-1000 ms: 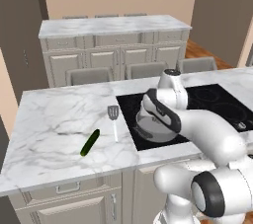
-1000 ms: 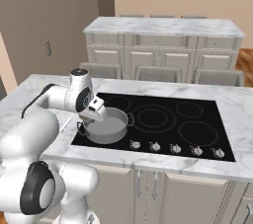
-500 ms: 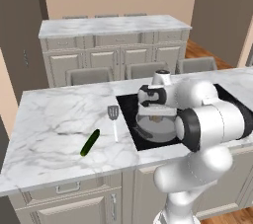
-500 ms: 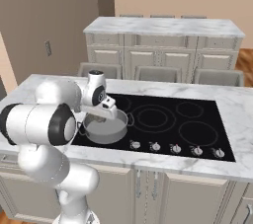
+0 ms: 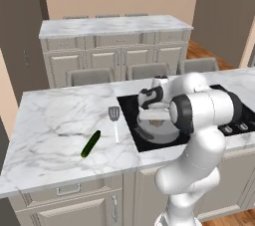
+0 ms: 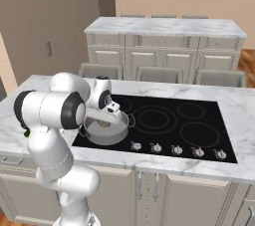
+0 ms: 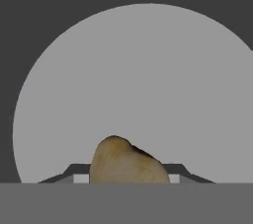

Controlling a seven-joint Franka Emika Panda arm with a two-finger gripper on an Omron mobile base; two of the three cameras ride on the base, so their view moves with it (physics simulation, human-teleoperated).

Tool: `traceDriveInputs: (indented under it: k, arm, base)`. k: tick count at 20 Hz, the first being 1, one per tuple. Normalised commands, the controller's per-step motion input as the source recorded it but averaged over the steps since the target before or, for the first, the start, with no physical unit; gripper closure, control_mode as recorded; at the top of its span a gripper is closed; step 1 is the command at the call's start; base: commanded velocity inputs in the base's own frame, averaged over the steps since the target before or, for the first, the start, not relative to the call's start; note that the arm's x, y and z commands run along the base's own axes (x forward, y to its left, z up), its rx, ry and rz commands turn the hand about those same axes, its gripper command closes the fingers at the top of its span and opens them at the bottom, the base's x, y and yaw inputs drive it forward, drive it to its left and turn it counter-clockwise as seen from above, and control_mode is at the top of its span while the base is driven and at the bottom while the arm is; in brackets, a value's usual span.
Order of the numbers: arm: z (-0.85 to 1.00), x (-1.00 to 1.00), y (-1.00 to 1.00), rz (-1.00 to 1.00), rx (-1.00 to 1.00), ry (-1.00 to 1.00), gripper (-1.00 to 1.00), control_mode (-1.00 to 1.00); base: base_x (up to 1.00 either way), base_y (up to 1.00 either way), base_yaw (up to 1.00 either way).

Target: Put the cucumber and garlic in the pot. Retrieve the spatula and lightly stir the vegetables in the pot.

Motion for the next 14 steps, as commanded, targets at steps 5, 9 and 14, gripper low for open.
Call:
traceDriveInputs:
  k: [5,9,14]
  arm:
    - [-0.32,0.11,-0.11,0.0,0.0,0.01,1.0,-1.0]
    - [0.01,0.0,0.0,0.0,0.0,0.0,-1.0,-1.0]
    - [0.48,-0.08,0.0,0.0,-0.03,-0.02,-1.0,-1.0]
  base:
    - [0.0,0.0,0.0]
    - [0.0,0.0,0.0]
    - [0.0,0.0,0.0]
